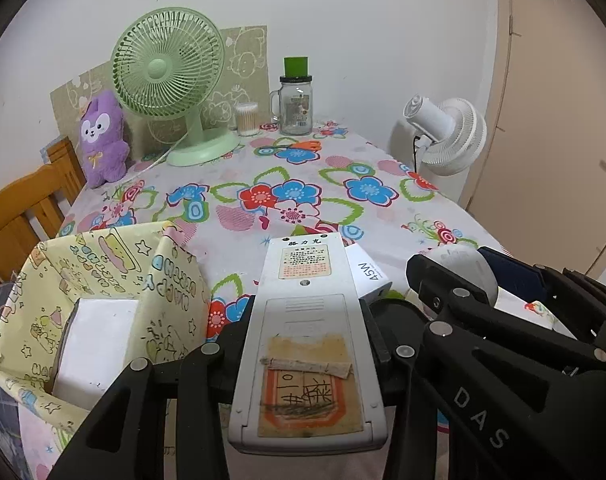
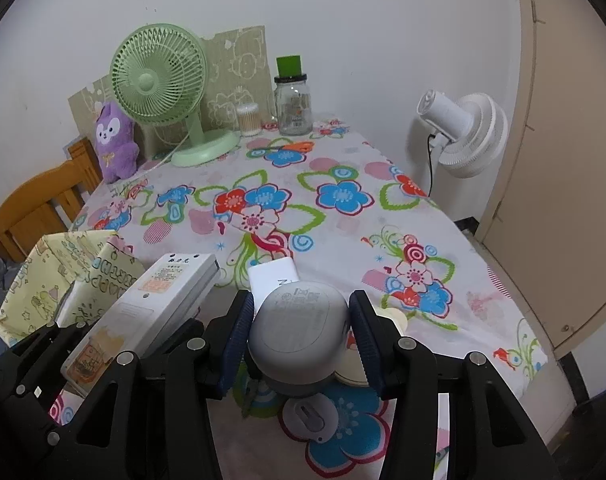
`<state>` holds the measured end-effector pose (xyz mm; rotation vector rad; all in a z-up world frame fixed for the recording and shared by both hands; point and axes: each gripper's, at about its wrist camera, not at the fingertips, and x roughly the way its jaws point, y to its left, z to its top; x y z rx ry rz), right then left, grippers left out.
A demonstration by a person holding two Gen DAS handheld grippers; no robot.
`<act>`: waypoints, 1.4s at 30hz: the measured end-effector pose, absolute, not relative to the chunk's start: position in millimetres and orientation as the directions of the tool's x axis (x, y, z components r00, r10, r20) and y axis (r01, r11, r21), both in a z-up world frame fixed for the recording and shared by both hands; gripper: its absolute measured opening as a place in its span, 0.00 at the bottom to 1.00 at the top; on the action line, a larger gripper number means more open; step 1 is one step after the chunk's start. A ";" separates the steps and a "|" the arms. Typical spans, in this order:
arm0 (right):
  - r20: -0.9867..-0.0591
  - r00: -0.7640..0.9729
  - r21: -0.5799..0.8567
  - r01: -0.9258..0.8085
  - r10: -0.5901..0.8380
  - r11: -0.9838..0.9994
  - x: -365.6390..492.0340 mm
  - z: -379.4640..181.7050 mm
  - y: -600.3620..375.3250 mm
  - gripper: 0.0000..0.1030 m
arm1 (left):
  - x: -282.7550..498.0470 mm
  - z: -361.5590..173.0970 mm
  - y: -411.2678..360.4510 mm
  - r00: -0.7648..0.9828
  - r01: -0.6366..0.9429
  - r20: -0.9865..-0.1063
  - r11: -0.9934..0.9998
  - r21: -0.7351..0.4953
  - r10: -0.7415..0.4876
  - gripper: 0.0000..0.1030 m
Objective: Organize rigid objects
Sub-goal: 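Carry the remote with the left tool while the right tool carries the dome toward the yellow box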
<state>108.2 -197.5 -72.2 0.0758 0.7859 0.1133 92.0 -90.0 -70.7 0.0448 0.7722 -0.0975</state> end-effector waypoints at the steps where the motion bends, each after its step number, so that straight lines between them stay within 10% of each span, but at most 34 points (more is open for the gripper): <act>1: -0.699 0.703 0.109 -0.072 0.128 0.991 106.4 -70.0 -197.4 0.52 | 90.3 -68.5 -90.0 0.717 0.104 -0.694 0.994 0.009 -0.069 0.44; 42: -0.654 0.735 0.092 -0.157 0.179 0.983 95.2 -21.9 -109.0 0.51 | 74.0 -27.4 -0.8 0.746 0.086 -0.665 0.996 0.038 -0.039 0.44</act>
